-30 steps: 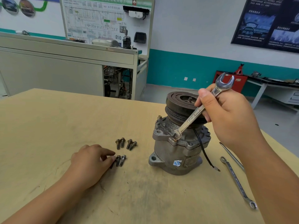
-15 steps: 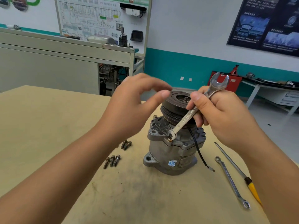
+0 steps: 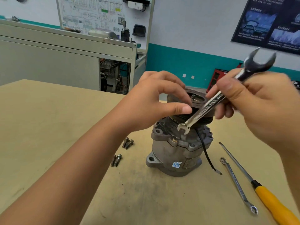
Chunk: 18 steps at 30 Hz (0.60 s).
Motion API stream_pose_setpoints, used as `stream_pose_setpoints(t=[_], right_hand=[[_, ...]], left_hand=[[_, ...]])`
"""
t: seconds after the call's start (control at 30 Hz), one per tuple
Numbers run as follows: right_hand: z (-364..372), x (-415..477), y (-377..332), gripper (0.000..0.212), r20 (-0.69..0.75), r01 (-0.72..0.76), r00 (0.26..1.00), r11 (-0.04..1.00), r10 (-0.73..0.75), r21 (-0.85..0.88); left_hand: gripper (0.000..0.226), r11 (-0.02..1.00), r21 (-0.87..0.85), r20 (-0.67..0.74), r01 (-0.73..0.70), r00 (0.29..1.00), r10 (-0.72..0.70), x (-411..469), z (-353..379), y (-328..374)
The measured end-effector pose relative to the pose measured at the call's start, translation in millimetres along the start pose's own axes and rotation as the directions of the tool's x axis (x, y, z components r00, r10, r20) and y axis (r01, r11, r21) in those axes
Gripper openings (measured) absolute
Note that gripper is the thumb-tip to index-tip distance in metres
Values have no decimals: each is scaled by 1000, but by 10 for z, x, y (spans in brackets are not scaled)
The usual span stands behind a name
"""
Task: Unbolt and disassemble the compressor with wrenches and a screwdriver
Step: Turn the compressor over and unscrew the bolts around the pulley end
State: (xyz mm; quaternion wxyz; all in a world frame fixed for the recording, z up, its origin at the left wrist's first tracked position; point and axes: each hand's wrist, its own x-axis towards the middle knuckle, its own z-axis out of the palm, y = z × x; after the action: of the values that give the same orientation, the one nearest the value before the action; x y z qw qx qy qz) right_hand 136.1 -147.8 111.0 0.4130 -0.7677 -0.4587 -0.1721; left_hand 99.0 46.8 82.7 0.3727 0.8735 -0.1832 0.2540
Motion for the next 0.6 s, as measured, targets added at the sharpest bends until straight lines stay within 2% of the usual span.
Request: stream_pose_setpoints(t=[0.1,0.2,0.3,0.6], right_hand=[[70,44,11,30,99,-54,994,998,55,-9],[102,37,29,28,127,-147,982,987,137,71],[78,48,44,27,140,-174,977,981,161,91],[12,66,131,34,182,-217,965,966,190,139]], left_hand=[[14,999,46,78,12,997,-16,-1,34,13],[10,989,144,131,26,990,-45,-1,81,29],[21,983,183,105,21,994,-41,5,126,22],[17,981,192,47,18,998,-28,-2,176,35]])
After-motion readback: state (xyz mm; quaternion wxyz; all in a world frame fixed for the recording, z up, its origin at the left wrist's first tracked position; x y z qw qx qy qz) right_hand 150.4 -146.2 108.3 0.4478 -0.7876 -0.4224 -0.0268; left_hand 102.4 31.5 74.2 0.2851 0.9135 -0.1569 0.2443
